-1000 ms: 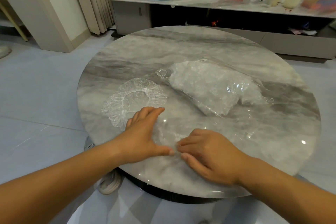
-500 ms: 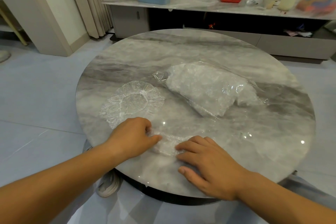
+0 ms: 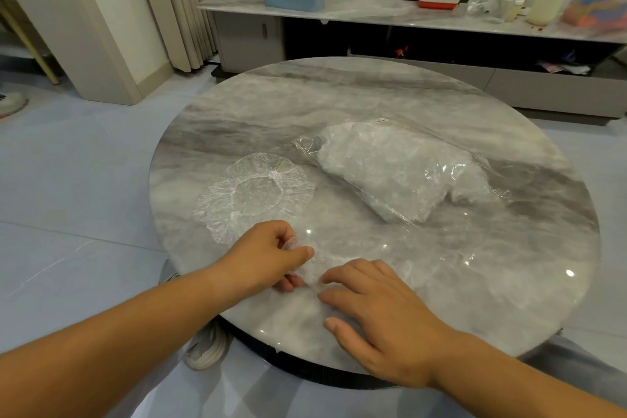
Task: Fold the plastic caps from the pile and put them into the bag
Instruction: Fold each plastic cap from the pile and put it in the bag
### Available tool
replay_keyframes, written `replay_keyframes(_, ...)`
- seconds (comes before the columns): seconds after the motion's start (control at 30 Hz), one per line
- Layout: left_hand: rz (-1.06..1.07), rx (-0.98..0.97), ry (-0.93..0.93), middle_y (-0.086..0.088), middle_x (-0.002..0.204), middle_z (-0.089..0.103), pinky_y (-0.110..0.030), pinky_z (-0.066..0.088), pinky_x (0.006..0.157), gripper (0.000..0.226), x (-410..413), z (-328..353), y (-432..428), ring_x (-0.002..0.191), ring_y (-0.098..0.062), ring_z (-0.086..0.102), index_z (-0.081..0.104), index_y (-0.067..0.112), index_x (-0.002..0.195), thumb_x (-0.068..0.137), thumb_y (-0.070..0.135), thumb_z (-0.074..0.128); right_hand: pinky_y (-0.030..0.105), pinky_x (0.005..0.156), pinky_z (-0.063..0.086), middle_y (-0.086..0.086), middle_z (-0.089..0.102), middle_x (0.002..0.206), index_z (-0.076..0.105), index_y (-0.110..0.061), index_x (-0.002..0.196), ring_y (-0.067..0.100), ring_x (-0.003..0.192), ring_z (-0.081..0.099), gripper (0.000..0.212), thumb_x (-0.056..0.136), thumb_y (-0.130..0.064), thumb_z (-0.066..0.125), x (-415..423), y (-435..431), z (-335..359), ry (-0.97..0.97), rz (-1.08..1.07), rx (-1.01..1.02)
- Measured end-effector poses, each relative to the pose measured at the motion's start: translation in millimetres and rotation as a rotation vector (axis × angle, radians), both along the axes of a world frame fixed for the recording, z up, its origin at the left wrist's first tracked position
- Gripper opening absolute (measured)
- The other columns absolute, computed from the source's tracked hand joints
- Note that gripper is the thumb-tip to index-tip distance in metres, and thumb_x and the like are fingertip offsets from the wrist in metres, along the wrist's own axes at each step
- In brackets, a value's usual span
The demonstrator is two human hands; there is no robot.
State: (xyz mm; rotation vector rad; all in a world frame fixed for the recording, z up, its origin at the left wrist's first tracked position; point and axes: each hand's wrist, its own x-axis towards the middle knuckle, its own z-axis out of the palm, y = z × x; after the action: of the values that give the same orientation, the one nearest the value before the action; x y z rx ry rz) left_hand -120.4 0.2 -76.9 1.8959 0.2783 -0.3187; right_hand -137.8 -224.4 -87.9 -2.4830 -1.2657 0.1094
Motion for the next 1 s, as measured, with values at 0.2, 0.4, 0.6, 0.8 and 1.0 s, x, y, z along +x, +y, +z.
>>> replay_keyframes(0.2,0.016,-0.152,0.015,-0.011,0.072,0.052,-0.028,0.054,0.051,0.023,-2,10,-12,0.06,-0.023,0.07,0.052,0.009,0.084,0.091,0.017,0.073,0.03,0.102,0.035,-0.014,0.054,0.128,0.063,-0.027,0.126,0.007,0.116,0.048,0.046,0.105,-0.052,0.031,2,-3,0,0.045,0.023,-0.042)
replay_keyframes(0.4,-0.084,-0.06,-0.08,-0.004,0.077,0.063,-0.027,0.054,0.058,0.014,-8,11,-23,0.063,-0.016,0.068,0.061,0.009,0.093,0.09,0.015,0.073,0.031,0.108,0.036,-0.008,0.05,0.139,0.06,-0.025,0.13,0.011,0.125,0.048,0.041,0.103,-0.05,0.041,-2,-17,-2,0.032,0.063,-0.055)
replay_keyframes(0.6,-0.15,-0.152,0.038,-0.007,0.086,0.073,-0.032,0.057,0.076,0.014,-12,12,-31,0.078,-0.014,0.073,0.069,0.011,0.109,0.099,0.014,0.061,0.035,0.103,0.043,-0.003,0.059,0.13,0.067,-0.019,0.121,0.016,0.118,0.056,0.032,0.099,-0.038,0.055,-3,-32,-7,-0.02,0.066,0.101)
replay_keyframes(0.8,-0.162,-0.198,0.145,-0.015,0.11,0.073,-0.036,0.061,0.083,0.026,-8,19,-33,0.092,-0.025,0.076,0.064,0.015,0.118,0.1,0.002,0.051,0.031,0.1,0.039,-0.005,0.053,0.144,0.063,-0.024,0.129,0.015,0.12,0.051,0.035,0.095,-0.032,0.058,-4,-34,-3,-0.129,-0.024,0.155)
replay_keyframes(1.0,-0.11,-0.314,0.258,-0.016,0.114,0.072,-0.037,0.063,0.077,0.027,-3,23,-30,0.092,-0.032,0.075,0.059,0.012,0.121,0.1,-0.002,0.049,0.035,0.102,0.04,-0.009,0.056,0.131,0.06,-0.025,0.13,0.013,0.117,0.051,0.038,0.101,-0.044,0.044,-9,-31,-11,-0.085,-0.057,-0.011)
